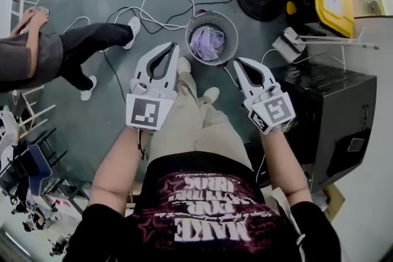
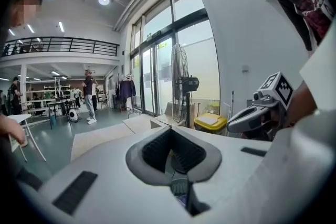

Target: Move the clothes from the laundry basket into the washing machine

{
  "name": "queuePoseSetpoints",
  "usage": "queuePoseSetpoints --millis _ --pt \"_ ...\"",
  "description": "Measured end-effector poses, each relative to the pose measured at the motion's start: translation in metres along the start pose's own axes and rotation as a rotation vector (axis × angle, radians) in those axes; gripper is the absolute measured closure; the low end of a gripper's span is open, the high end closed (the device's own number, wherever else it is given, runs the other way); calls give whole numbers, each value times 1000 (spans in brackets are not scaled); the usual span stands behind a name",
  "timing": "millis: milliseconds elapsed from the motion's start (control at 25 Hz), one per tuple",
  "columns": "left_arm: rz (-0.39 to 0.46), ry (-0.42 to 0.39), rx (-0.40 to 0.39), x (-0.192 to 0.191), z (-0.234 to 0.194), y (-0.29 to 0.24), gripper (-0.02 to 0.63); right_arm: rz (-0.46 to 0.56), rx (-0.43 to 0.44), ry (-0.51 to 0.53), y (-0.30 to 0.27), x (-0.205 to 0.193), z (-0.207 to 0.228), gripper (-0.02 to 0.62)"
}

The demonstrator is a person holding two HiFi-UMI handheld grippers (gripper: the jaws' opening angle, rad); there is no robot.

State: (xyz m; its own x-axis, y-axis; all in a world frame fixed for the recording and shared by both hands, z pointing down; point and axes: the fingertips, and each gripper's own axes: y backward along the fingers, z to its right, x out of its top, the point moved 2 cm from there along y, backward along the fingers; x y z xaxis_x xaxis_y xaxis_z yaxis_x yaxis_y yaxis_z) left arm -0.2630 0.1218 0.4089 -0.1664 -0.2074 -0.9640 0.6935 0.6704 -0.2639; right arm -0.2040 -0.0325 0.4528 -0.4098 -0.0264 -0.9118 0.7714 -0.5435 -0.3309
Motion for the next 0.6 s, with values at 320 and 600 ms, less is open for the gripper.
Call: queuePoseSetpoints --millis 320,600 --pt "-27 32 6 -46 -9 -27 607 -68 30 -2 -41 -44 20 592" --pt "-82 61 8 -103 -27 -54 607 -96 30 -2 -82 -83 43 592"
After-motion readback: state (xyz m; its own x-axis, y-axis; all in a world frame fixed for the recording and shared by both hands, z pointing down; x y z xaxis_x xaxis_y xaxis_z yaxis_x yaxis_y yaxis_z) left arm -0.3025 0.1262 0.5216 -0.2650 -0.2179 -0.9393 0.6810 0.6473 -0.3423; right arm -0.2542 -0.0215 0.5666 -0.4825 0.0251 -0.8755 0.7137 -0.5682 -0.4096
